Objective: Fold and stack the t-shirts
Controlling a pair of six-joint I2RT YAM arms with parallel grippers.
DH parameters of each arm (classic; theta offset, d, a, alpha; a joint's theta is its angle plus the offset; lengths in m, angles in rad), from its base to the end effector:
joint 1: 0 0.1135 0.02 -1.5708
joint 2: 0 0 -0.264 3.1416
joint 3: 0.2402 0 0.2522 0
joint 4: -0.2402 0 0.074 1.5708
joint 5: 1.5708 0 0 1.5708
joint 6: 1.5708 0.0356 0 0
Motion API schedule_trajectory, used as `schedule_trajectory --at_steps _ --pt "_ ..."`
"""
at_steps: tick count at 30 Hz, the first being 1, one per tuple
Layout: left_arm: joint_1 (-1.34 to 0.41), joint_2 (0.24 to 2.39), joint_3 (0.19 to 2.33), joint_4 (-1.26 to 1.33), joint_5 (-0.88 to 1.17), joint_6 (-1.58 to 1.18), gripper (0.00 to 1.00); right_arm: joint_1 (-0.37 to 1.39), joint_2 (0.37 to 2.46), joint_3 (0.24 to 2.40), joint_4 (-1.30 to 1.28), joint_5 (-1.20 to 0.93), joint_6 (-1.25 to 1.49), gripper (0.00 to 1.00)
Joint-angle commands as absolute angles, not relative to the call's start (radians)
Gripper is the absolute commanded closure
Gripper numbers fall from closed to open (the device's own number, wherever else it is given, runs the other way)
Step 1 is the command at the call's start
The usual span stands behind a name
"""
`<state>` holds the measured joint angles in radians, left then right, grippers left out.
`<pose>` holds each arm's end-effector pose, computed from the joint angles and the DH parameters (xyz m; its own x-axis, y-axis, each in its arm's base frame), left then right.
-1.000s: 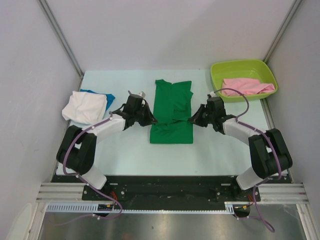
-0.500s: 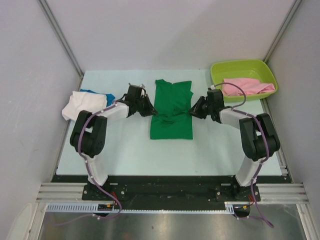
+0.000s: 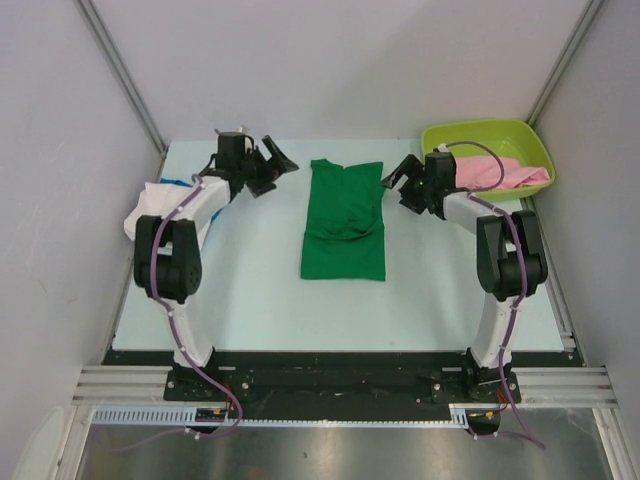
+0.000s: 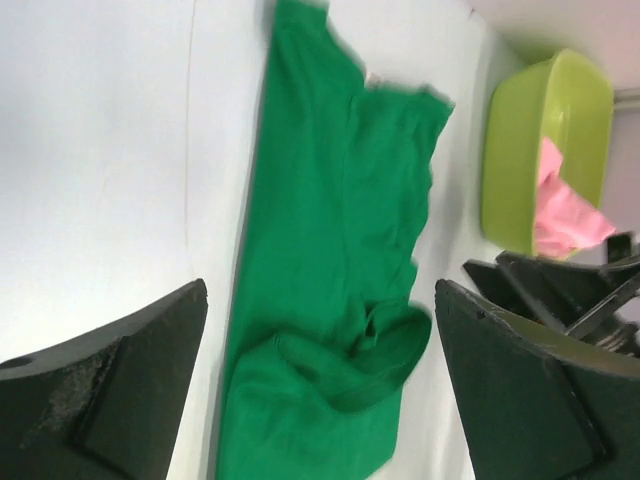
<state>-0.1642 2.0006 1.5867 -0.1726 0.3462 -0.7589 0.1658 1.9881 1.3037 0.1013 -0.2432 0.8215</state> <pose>0.4597 -0.0884 0.2504 -0.6939 -0.5412 -0.4751 -0.0618 0.7021 -0.7094 0.4378 0.0820 0.1867 -0.6323 0.6147 -0.4715 0.1535 0.6960 0.7015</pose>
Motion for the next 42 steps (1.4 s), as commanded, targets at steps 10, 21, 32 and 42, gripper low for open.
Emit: schedule_trajectory --at_steps 10,21,32,42 --pt "-0.317 1.300 0.677 0.079 0.354 -0.839 0.00 0.488 1.611 1.138 -0.190 -0.086 0.472 0.01" --pt "-0.384 1.069 0.454 0.218 0.331 -0.899 0.00 0.620 1.755 1.147 -0.158 -0.198 0.591 0.00" --pt "-0.383 1.104 0.509 0.166 0.333 -0.828 0.00 0.589 1.870 1.247 -0.097 -0.169 0.600 0.00" --pt "-0.382 1.212 0.523 0.224 0.362 -0.830 0.01 0.520 1.995 1.448 -0.161 -0.198 0.571 0.00"
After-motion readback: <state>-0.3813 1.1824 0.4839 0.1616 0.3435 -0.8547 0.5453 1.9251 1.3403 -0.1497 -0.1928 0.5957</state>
